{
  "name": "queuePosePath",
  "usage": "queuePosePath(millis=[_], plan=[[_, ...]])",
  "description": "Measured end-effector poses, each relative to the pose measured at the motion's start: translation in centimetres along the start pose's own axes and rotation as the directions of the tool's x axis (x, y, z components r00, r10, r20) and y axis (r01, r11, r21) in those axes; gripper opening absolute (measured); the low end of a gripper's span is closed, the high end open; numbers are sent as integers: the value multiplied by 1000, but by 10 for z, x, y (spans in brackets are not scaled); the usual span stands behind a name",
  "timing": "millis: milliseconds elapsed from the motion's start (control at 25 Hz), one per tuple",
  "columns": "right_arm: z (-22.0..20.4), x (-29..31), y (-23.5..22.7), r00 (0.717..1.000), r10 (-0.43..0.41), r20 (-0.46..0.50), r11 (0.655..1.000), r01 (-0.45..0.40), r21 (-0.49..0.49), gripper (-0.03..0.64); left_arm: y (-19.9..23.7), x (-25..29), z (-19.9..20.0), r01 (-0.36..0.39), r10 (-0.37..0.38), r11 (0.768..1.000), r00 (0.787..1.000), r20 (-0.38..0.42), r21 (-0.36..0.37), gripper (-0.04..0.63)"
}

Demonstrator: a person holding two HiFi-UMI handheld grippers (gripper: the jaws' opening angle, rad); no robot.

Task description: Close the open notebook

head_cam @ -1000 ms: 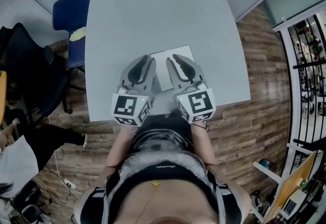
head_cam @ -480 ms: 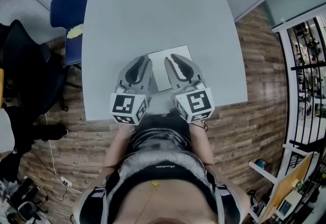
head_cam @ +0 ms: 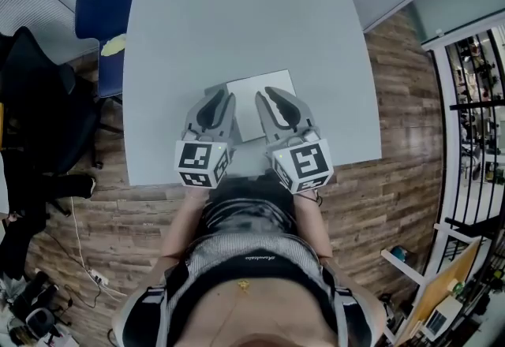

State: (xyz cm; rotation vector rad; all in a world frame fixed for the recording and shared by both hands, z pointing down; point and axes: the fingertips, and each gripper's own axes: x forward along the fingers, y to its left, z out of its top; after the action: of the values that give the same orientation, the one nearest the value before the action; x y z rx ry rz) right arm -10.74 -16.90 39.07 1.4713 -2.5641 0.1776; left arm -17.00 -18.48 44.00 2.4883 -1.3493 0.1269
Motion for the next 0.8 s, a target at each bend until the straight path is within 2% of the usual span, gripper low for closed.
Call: queuePosePath(millis=[400, 560, 800], plan=[[-13, 3, -4, 999, 33, -38, 999, -33, 9, 66, 14, 9, -31, -50, 48, 998, 997, -59, -36, 69], [-18, 6, -3, 997, 57, -56, 998, -57, 6, 66, 21, 9, -46, -79, 76, 997, 993, -91, -26, 68], [-26, 12, -4, 994, 80, -70, 997, -79, 12, 66, 29, 11, -70, -107, 99, 993, 985, -142, -54, 69]])
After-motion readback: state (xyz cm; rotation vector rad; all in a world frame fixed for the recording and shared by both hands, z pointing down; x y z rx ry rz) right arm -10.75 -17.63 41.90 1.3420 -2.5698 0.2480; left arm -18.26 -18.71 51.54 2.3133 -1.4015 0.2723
